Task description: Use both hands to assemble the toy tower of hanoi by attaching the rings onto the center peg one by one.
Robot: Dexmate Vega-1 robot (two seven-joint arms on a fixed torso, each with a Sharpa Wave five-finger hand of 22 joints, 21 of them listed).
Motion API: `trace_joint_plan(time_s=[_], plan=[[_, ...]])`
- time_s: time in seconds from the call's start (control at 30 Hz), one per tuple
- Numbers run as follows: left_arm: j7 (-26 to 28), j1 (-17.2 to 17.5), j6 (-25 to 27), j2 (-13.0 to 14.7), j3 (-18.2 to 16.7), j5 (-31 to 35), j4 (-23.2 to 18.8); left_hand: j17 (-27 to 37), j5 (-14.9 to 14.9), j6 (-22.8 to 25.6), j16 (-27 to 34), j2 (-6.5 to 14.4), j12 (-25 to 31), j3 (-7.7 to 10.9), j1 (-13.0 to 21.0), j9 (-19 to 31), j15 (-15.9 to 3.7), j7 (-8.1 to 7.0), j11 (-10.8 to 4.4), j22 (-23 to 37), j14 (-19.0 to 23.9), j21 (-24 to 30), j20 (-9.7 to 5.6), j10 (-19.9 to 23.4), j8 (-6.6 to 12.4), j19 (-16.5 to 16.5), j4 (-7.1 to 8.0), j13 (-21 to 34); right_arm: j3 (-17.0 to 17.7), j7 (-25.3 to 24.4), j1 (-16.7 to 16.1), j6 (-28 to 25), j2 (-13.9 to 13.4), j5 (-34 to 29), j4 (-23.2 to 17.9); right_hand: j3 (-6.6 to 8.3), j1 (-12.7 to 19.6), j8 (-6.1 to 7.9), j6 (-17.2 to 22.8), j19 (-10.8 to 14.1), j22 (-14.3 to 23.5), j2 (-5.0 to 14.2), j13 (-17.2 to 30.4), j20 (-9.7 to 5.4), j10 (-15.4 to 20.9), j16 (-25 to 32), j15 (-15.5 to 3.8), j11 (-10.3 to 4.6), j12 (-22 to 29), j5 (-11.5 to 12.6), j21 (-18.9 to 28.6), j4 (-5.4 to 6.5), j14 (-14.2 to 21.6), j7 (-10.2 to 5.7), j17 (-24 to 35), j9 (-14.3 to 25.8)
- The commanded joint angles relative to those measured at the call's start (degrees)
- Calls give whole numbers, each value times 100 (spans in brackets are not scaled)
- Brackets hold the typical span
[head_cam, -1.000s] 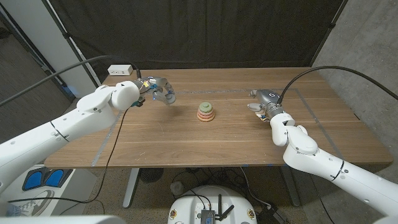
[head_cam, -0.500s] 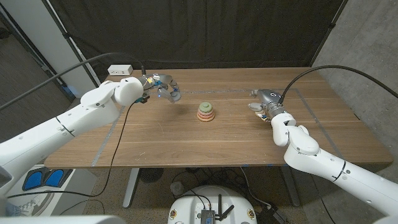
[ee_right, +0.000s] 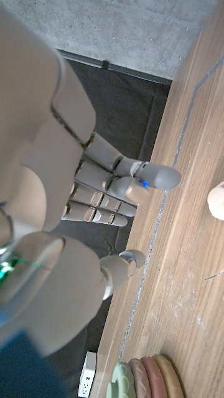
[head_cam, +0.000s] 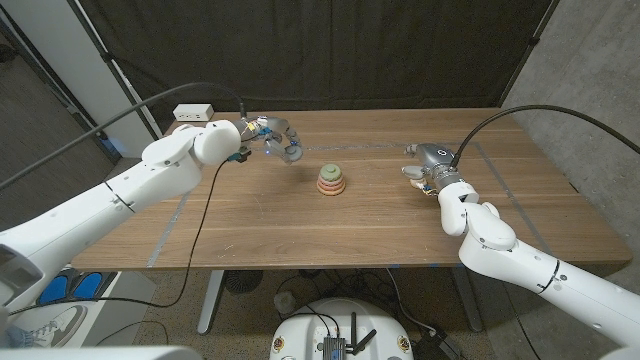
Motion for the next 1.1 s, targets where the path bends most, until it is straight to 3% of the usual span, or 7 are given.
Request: trace_joint_plan(time_s=[0.03,1.1], plan=[[-98,-236,-329,-293,176,57,249,27,20,55,-11,68,26,65,23,26,-77,-29,-510,23,65,39,-714,585,-16,71,35,418,36,-81,-40,-22,-27,58,-13,-18,-10,-9,45,-20,9,57,9,-546,61,30,-342,10,-23,40,19,-20,24,1,11,12],[-533,-808,-846,-932,677,188,804,65,12,124,-106,77,-9,54,40,47,-79,-25,-516,25,76,42,-715,643,-49,73,33,446,113,-223,-188,-182,-125,168,-179,-15,-19,-14,58,-18,11,67,8,-546,65,46,-341,25,-31,44,20,-23,32,13,21,6]])
